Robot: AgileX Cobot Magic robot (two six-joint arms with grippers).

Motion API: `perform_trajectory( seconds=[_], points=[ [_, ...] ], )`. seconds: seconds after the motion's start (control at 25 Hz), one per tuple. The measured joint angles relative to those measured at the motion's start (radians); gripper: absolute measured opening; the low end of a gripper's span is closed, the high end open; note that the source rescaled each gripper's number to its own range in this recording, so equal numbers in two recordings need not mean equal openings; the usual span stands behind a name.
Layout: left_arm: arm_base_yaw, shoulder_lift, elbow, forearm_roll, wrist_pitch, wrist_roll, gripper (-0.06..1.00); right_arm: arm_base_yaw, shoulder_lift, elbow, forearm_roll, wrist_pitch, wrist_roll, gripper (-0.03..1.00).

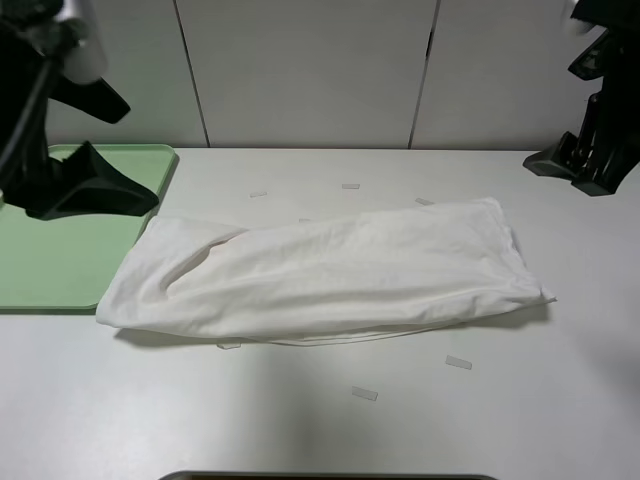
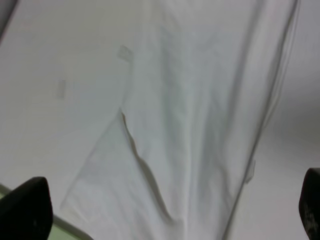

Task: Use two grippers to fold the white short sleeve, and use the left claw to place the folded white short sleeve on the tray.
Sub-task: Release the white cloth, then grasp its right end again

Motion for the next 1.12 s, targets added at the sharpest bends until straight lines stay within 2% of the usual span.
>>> perform_trajectory(
  seconds=[0.12,0.24,0.4,0.56,0.64,0.84,1.12],
  points=[
    [0.0,-0.1,0.0,-0.01,-0.009,-0.04,1.0,0.0,-0.033,0.0,0.006,0.0,0.058,1.0],
    [0.0,-0.249,0.0,-0.021,-0.054,-0.169,1.0,0.0,-0.058,0.0,0.01,0.0,0.11,1.0],
    [0.0,-0.409,0.0,-0.021,-0.064,-0.264,1.0,0.0,-0.094,0.0,0.023,0.0,0.169,1.0],
    [0.0,-0.535,0.0,-0.021,-0.086,-0.308,1.0,0.0,-0.099,0.001,0.077,0.01,0.195,1.0],
    [0.0,-0.679,0.0,-0.019,-0.125,-0.323,1.0,0.0,-0.099,0.002,0.111,0.012,0.197,1.0],
    [0.0,-0.846,0.0,0.045,-0.127,-0.346,1.0,0.0,-0.099,0.002,0.166,0.012,0.199,1.0],
    [0.0,-0.998,-0.001,0.157,-0.126,-0.545,1.0,0.0,-0.099,0.002,0.193,0.012,0.204,1.0]
  ],
)
